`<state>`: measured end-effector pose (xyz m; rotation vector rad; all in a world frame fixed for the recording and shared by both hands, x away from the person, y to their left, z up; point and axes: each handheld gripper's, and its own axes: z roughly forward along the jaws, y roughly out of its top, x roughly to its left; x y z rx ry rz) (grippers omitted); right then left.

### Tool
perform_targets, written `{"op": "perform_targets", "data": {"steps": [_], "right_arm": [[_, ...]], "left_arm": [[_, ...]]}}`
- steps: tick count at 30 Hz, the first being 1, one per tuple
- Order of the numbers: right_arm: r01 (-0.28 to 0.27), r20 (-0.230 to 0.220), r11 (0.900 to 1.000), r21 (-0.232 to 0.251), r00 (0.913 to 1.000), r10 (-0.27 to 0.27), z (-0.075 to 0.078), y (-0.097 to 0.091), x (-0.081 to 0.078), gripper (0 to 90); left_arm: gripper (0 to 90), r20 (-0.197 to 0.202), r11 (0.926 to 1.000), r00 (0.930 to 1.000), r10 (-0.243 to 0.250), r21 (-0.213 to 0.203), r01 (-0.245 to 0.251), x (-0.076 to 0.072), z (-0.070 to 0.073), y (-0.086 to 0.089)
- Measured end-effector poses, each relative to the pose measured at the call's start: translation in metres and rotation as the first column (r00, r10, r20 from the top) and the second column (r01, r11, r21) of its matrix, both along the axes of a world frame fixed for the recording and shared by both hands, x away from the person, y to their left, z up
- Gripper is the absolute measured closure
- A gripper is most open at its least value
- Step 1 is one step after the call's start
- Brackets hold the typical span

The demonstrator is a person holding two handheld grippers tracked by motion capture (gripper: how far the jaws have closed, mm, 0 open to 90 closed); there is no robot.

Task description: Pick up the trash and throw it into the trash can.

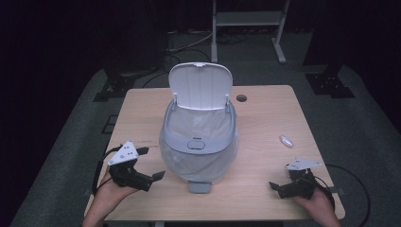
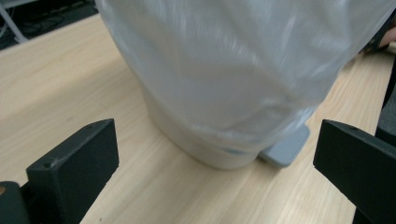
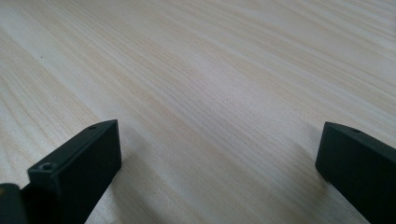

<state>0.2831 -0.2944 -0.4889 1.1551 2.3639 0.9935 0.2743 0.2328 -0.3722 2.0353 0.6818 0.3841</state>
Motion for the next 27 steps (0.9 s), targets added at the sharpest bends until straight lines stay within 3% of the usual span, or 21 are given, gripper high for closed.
{"op": "perform_targets", "data": {"steps": [12, 27], "right_arm": [[0.000, 0.000, 1.0000, 0.000, 1.0000, 0.000, 0.000, 0.000, 0.000, 0.0], [0.000, -0.001, 1.0000, 0.000, 1.0000, 0.000, 0.000, 0.000, 0.000, 0.0]], "left_arm": [[0.0, -0.031, 0.9979, 0.9987, 0.039, 0.053, -0.038, 0.002, -0.031, 0.007], [0.0, -0.075, 0.9876, 0.9930, 0.091, 0.135, -0.081, 0.008, -0.065, 0.014]]}}
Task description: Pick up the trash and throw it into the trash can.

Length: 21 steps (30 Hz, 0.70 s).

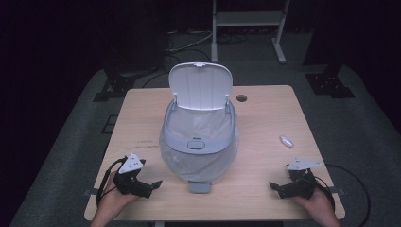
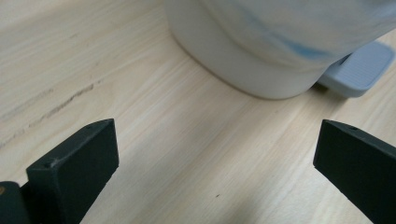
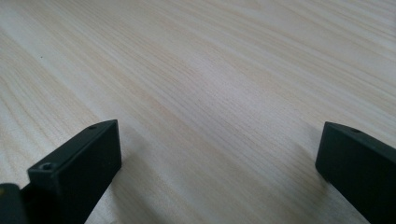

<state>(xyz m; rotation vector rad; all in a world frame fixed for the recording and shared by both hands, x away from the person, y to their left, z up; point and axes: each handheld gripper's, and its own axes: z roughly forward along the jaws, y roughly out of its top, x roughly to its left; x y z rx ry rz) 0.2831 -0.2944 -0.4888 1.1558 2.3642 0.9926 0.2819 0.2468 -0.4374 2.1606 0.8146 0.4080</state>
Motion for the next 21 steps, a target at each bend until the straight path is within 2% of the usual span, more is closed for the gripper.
{"op": "perform_targets", "data": {"steps": [3, 21], "right_arm": [[0.000, 0.000, 1.0000, 0.000, 1.0000, 0.000, 0.000, 0.000, 0.000, 0.0], [0.000, 0.000, 1.0000, 0.000, 1.0000, 0.000, 0.000, 0.000, 0.000, 0.0]], "left_arm": [[0.0, -0.008, 0.9994, 0.9999, 0.013, 0.033, -0.013, 0.002, -0.007, 0.002], [0.0, -0.061, 0.9929, 0.9977, 0.030, 0.117, -0.023, 0.007, -0.035, 0.001]]}}
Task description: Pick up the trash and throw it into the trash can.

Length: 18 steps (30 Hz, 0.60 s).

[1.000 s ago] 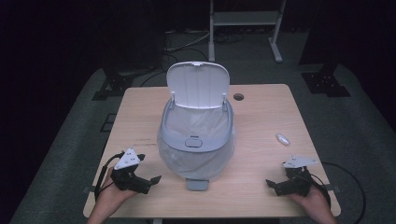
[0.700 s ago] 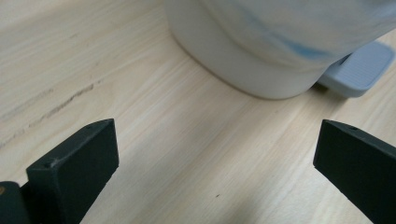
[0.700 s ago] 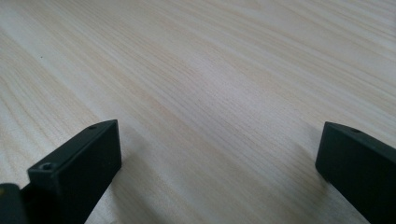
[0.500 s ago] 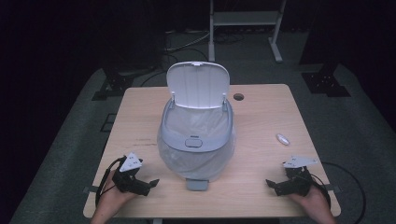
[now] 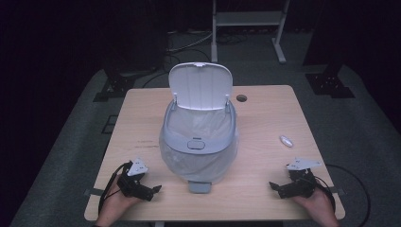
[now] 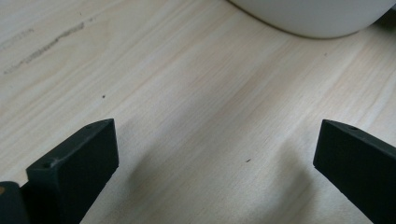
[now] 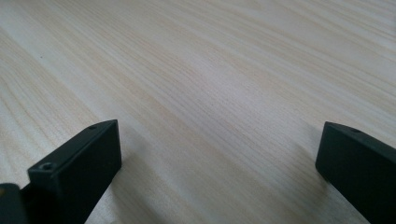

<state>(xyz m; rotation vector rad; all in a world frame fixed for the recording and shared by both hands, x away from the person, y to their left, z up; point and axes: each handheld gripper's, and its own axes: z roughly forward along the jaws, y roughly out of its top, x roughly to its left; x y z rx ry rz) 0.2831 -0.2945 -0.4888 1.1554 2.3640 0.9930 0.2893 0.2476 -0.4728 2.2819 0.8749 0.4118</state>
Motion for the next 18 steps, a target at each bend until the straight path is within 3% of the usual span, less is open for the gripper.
{"op": "perform_targets", "data": {"steps": [2, 7, 12, 18], "right_arm": [[0.000, 0.000, 1.0000, 0.000, 1.0000, 0.000, 0.0000, 0.0000, 0.0000, 0.0], [0.006, 0.001, 1.0000, 0.000, 1.0000, -0.006, 0.0000, 0.0002, -0.0002, 0.0], [0.017, -0.006, 0.9998, -0.003, 0.9998, -0.017, 0.0006, 0.0010, -0.0004, 0.0], [0.032, -0.030, 0.9993, -0.018, 0.9990, -0.032, 0.0032, 0.0025, -0.0009, 0.0]], "left_arm": [[0.0, -0.004, 0.9998, 1.0000, -0.003, 0.018, 0.003, 0.0007, -0.0019, 0.0000], [0.0, -0.021, 0.9995, 0.9997, 0.009, -0.029, -0.010, 0.0024, -0.0066, 0.0033], [0.0, 0.003, 0.9980, 1.0000, 0.002, -0.064, -0.002, 0.0020, -0.0102, 0.0055], [0.0, 0.008, 0.9976, 1.0000, 0.003, -0.069, -0.002, 0.0018, -0.0108, 0.0056]]}}
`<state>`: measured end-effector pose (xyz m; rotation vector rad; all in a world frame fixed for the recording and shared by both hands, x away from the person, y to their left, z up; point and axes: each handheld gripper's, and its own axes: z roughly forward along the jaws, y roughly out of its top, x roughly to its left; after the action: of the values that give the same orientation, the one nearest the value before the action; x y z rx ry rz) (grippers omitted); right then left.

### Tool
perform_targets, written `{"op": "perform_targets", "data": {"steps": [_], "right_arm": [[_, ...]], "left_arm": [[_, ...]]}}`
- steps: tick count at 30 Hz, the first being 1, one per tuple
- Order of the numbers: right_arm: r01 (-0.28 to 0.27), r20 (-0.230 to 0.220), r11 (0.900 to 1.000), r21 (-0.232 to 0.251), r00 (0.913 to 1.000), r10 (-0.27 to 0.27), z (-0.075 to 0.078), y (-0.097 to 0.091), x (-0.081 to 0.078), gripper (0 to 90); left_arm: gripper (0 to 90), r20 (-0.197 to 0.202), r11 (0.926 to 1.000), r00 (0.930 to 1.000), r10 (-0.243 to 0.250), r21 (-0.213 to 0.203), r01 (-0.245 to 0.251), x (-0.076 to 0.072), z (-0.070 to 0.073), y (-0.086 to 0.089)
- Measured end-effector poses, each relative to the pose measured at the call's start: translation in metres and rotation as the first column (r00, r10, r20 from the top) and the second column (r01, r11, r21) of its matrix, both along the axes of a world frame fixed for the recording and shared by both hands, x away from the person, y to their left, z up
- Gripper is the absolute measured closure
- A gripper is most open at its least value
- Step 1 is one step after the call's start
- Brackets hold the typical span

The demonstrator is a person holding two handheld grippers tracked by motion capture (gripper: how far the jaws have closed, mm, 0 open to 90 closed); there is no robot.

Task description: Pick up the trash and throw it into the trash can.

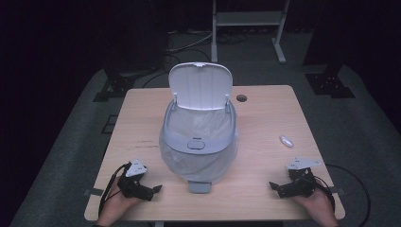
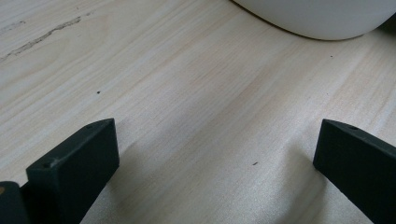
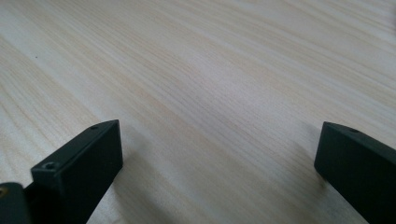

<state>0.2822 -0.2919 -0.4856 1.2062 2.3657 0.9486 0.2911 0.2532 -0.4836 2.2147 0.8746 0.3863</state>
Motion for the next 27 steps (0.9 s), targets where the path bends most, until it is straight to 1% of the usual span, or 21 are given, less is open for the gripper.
{"op": "perform_targets", "data": {"steps": [3, 6, 9, 11, 17, 22, 27], "right_arm": [[0.007, -0.020, 1.0000, 0.006, 0.9998, -0.007, 0.002, -0.001, 0.001, 0.0], [0.011, -0.026, 0.9999, -0.002, 0.9996, -0.011, 0.003, -0.001, 0.002, 0.0], [0.010, -0.014, 0.9999, -0.006, 0.9998, -0.010, 0.006, -0.001, 0.001, 0.0], [0.011, -0.005, 0.9999, 0.000, 0.9999, -0.011, 0.009, -0.001, 0.001, 0.0], [0.020, 0.002, 0.9998, 0.006, 0.9998, -0.020, 0.015, -0.001, 0.003, 0.0], [0.024, 0.023, 0.9996, 0.012, 0.9994, -0.024, 0.024, 0.000, 0.007, 0.0], [0.030, 0.050, 0.9995, 0.008, 0.9983, -0.031, 0.032, -0.002, 0.013, 0.0]], "left_arm": [[0.0, 0.000, 1.0000, 1.0000, 0.008, 0.001, -0.008, -0.001, 0.000, 0.000], [0.0, 0.000, 0.9999, 0.9999, 0.012, 0.001, -0.012, -0.001, 0.000, 0.000], [0.0, 0.000, 0.9999, 0.9999, 0.012, 0.001, -0.012, -0.001, 0.000, 0.000], [0.0, 0.000, 0.9999, 0.9999, 0.014, 0.001, -0.014, -0.001, 0.000, 0.000], [0.0, 0.000, 0.9999, 0.9999, 0.016, 0.001, -0.016, -0.001, 0.000, 0.000], [0.0, 0.000, 0.9999, 0.9999, 0.016, 0.001, -0.016, -0.001, 0.000, 0.000], [0.0, -0.001, 0.9998, 0.9998, 0.020, 0.001, -0.020, -0.002, 0.000, 0.000]]}}
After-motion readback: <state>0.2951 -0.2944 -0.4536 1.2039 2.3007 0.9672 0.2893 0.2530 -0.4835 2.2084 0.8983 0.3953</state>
